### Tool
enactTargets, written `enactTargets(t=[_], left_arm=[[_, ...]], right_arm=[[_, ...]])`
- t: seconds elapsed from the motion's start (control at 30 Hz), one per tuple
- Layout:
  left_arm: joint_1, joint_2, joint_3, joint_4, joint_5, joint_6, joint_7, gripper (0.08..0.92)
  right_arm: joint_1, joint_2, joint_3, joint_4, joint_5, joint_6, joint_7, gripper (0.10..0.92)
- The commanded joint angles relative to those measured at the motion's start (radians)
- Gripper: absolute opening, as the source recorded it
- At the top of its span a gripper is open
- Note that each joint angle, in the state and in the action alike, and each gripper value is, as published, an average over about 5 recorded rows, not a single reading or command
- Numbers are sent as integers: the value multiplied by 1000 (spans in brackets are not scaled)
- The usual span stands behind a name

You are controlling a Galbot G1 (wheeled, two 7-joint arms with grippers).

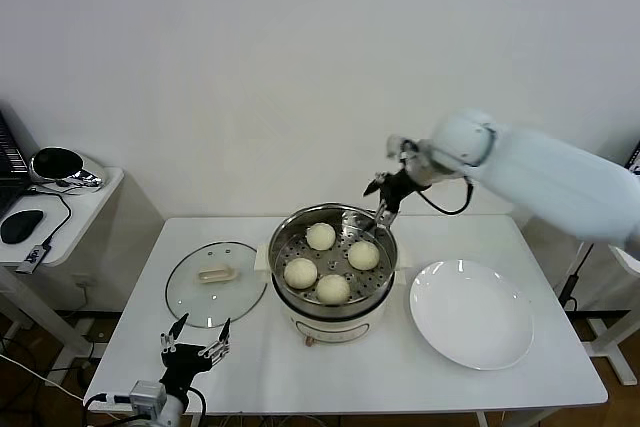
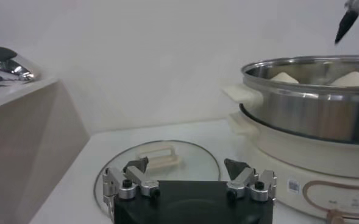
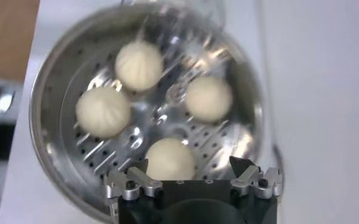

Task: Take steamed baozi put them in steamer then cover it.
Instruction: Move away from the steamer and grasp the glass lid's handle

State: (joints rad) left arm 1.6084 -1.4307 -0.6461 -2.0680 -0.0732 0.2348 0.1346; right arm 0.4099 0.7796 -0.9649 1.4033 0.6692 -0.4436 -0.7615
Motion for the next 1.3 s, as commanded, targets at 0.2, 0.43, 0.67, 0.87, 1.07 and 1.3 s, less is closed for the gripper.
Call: enactTargets(t=[0.2,0.43,0.67,0.87,1.07,1.3], left_arm=[[-117,8,-5,54,-38,14,20,823],[-145,19,4,55,-26,17,31,823],[-196,41,3,88,3,6,35,823],[-220,76,-5,115,71,-28,35,823],[-246,82,1,167,463,-97,-52,823],[-257,146,51,309,1033,-262,-190,823]], right_arm=[[-1263,-286,1371,348,184,241,556,823],[-1660,25,1745,393,169,378,624,823],[-1828,236,1812,397,148,476,644,823],[-1917,355,1808,392,112,519,637,823],[-1942,391,1781,396,74,532,638,823],[-1927,395,1758,394,46,527,641,823]])
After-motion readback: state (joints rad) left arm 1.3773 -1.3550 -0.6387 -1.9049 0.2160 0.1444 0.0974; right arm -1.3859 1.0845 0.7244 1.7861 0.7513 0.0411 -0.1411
